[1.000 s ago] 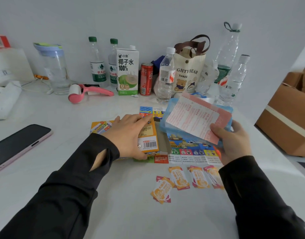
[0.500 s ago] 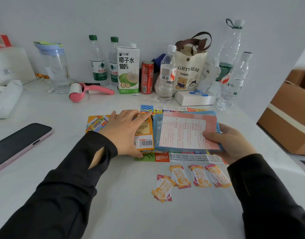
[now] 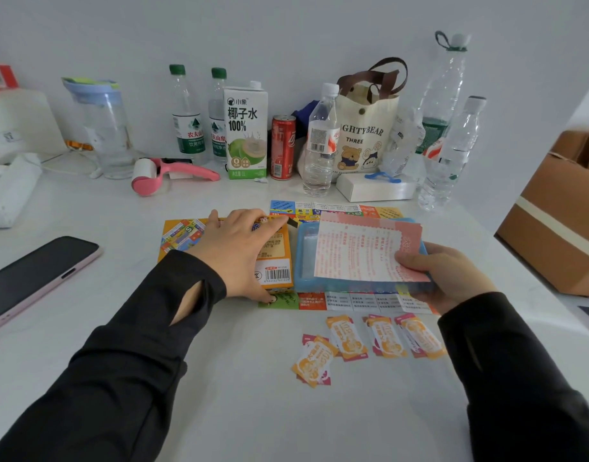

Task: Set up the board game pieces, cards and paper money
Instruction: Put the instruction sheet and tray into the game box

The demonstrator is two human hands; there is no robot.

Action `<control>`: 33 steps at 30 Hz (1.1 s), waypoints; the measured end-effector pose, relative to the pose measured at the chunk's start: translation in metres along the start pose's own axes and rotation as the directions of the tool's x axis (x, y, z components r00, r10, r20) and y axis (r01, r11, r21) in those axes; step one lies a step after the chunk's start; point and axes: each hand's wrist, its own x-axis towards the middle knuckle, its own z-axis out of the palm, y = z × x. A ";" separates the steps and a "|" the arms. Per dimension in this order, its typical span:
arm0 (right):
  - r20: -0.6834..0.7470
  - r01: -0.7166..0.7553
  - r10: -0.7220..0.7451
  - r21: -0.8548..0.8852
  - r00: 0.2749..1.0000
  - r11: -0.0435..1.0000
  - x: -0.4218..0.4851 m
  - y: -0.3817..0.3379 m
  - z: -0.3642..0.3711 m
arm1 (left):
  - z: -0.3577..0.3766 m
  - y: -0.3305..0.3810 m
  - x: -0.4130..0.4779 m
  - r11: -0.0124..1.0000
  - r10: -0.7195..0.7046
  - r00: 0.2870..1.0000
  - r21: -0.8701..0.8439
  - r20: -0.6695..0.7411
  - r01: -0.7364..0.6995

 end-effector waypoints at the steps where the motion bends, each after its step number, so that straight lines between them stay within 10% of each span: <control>1: 0.001 -0.014 0.014 0.016 1.000 1.000 0.000 0.000 0.000 | 0.000 0.001 0.000 1.000 0.007 1.000 -0.001 -0.003 -0.007; 33: -0.005 0.014 -0.014 -0.034 1.000 0.999 -0.001 0.001 0.003 | -0.008 0.004 -0.003 0.988 0.083 0.994 -0.136 0.073 -0.072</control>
